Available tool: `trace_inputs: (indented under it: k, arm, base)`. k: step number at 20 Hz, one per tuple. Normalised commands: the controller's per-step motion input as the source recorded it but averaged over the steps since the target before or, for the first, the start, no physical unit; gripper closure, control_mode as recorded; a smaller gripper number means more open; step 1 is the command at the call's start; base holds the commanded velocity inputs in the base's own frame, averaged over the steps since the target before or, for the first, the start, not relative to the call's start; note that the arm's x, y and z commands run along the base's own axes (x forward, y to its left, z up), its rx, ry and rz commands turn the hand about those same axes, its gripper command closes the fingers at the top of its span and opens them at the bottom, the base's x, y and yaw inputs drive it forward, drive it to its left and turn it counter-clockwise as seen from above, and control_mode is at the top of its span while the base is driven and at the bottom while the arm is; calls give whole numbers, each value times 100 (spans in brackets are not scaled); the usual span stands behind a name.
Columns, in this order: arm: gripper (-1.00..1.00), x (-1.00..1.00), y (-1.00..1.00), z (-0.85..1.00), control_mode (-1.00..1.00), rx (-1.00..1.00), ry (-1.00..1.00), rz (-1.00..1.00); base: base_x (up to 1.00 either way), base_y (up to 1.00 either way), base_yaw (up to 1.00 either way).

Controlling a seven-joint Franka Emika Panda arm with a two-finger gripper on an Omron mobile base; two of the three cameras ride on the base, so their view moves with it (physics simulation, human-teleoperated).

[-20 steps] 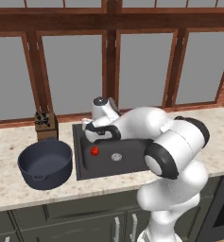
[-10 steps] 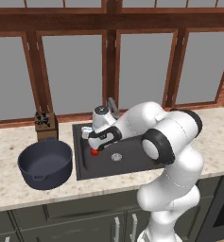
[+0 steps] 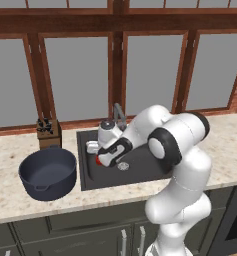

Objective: Dump the tomato from the pot into the sink. Then turn on the water and wash the tomato. Then turn off the water and put the tomato back in the pot.

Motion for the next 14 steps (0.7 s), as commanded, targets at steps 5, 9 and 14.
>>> trace_inputs:
  k: [5,9,14]
  arm:
    - [-100,23,0,-22,-100,-2,0,7]
    - [-100,21,2,-34,-100,-3,0,6]
    - [-100,17,4,-32,-100,-3,0,4]
  base:
    - [0,0,0]
    - [0,0,0]
    - [0,0,0]
